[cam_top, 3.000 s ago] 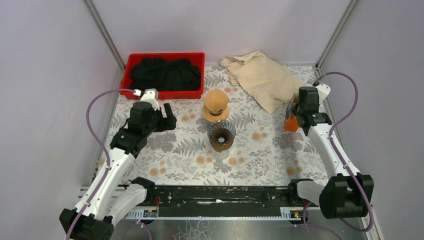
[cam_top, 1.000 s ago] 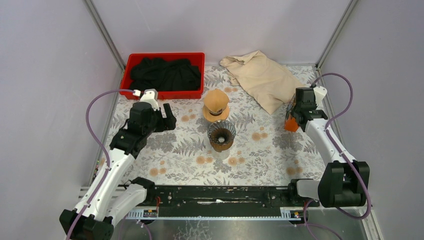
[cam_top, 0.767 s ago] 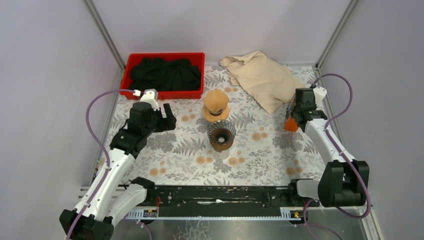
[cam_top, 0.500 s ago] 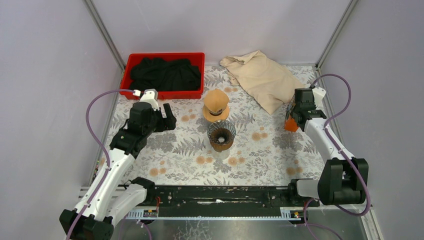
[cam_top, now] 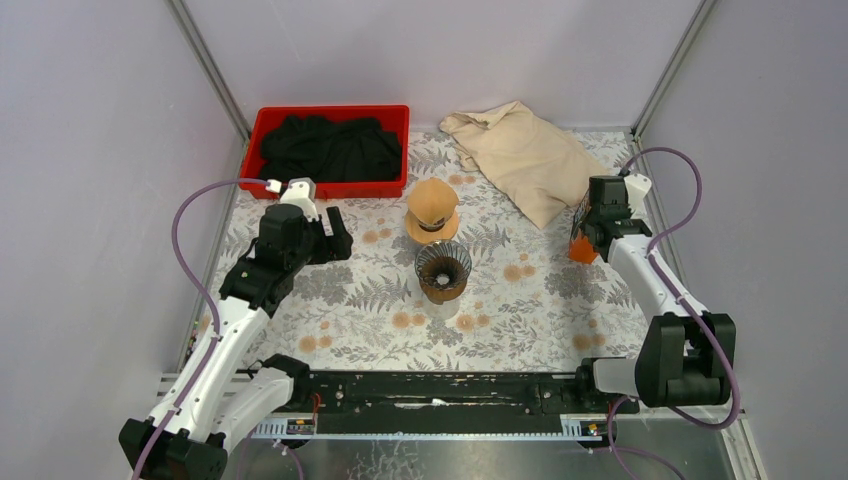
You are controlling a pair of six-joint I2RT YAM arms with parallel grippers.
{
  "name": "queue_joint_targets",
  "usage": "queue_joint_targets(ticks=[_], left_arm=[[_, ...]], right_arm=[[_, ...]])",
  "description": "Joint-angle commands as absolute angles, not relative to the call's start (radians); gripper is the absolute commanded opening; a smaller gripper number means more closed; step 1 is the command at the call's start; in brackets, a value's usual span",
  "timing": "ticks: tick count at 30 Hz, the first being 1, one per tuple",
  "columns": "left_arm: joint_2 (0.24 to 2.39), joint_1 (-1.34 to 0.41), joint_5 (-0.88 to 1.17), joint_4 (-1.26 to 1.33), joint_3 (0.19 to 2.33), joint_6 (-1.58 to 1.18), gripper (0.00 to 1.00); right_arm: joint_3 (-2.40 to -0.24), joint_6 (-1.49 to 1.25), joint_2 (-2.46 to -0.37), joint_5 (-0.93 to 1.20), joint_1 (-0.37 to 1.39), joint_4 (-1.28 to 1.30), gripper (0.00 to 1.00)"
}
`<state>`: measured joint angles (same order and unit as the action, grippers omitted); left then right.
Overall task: Place the coffee filter in the dripper
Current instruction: Pick up the coffee filter from the coffee filter holder.
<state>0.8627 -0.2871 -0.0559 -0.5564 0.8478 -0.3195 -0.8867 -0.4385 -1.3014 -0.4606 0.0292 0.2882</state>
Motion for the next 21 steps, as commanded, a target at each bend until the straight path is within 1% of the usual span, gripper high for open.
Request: queue_joint_targets(ticks=[1,6,9,11,15,21], left_arm=[[0.849,-0.281,-0.052,-0.496,0.841,-0.3,0.89],[0.848,-0.281,-0.053,-0.495,0.841,-0.301,0.89],[0.848,-0.281,-0.052,-0.495,0.841,-0.301,0.89],[0.848,-0.281,-0.052,-0.496,0.841,-0.301,0.89],[0.848,-0.281,-0.052,-0.495,0.841,-0.301,0.89],[0.849,-0.281,-0.05,-0.494,0.841,-0.301,0.89]], right_arm=[[-0.908,-0.436,-1.314,-0.48,0.018,0.232,0.23],[-0.915,-0.433,-1.33,-0.485,0.014,0.225,0.21],[-0.914,-0.433,-1.336,-0.494,0.012,0.218,0.18],[-0.919,-0.429,-1.34,-0.498,0.012,0.218,0.14],[-0.937,-0.422,-1.329,-0.5,0.012,0.237,0.01],[-0.969,-0.409,-1.277,-0.496,0.012,0.261,0.0]])
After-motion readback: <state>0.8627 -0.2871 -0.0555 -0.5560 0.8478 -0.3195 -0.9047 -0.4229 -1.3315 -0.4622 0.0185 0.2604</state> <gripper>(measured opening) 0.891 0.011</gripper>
